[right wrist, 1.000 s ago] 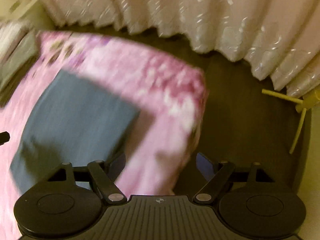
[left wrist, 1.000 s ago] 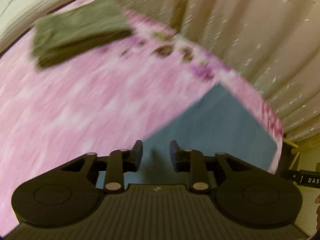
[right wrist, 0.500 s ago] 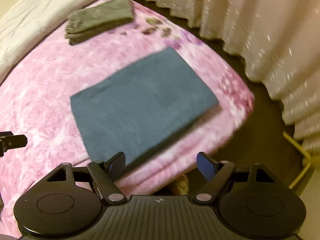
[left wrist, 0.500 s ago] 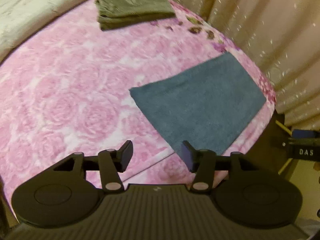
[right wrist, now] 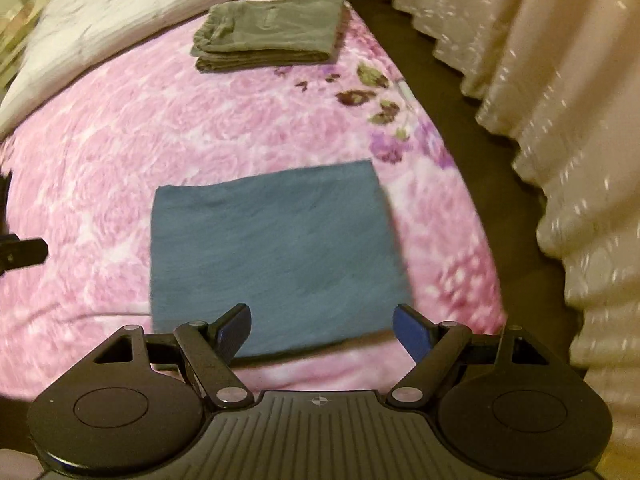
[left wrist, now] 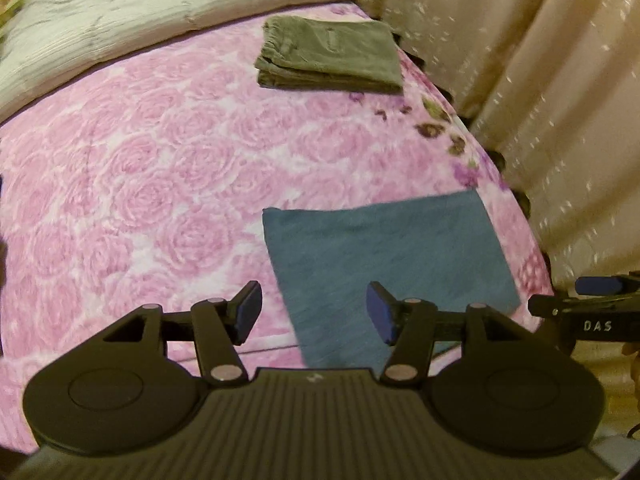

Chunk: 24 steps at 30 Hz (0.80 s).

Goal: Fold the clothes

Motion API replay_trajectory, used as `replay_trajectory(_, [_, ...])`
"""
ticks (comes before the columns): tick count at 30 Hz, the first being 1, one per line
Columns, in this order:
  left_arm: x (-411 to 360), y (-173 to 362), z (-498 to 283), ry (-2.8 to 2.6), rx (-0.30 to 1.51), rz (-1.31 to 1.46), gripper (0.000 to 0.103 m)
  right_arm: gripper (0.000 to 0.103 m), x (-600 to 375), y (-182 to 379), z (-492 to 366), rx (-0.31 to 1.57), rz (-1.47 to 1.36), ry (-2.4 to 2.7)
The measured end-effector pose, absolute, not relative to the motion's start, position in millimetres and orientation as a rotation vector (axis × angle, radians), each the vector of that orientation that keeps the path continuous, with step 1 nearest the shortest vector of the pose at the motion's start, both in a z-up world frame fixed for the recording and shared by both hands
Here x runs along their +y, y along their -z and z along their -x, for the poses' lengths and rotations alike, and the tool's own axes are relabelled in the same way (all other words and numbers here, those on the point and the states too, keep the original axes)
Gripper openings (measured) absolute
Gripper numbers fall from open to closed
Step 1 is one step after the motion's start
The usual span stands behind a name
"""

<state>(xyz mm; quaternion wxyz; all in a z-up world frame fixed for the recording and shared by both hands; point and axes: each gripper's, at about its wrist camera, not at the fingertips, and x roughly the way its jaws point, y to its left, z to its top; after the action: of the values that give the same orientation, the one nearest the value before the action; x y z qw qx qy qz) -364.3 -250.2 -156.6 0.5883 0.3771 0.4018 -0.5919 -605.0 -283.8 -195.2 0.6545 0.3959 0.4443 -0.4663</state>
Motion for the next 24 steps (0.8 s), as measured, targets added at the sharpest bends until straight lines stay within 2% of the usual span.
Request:
replay_trajectory(9, [-243,150,388,1.219,0.935,-0.855,0.056,0.081,-315,212,603,1.052,-0.816,0.862])
replay_trajectory(19, [-243,169,392,1.177,1.004,-0.868,0.056,0.081,-321,229,599,1.146,-0.794,0.803])
replay_trajectory(24, [-246,180,396,1.191,1.030,-0.888,0.056,0.081,-323,218,604,1.139,-0.757,0.842])
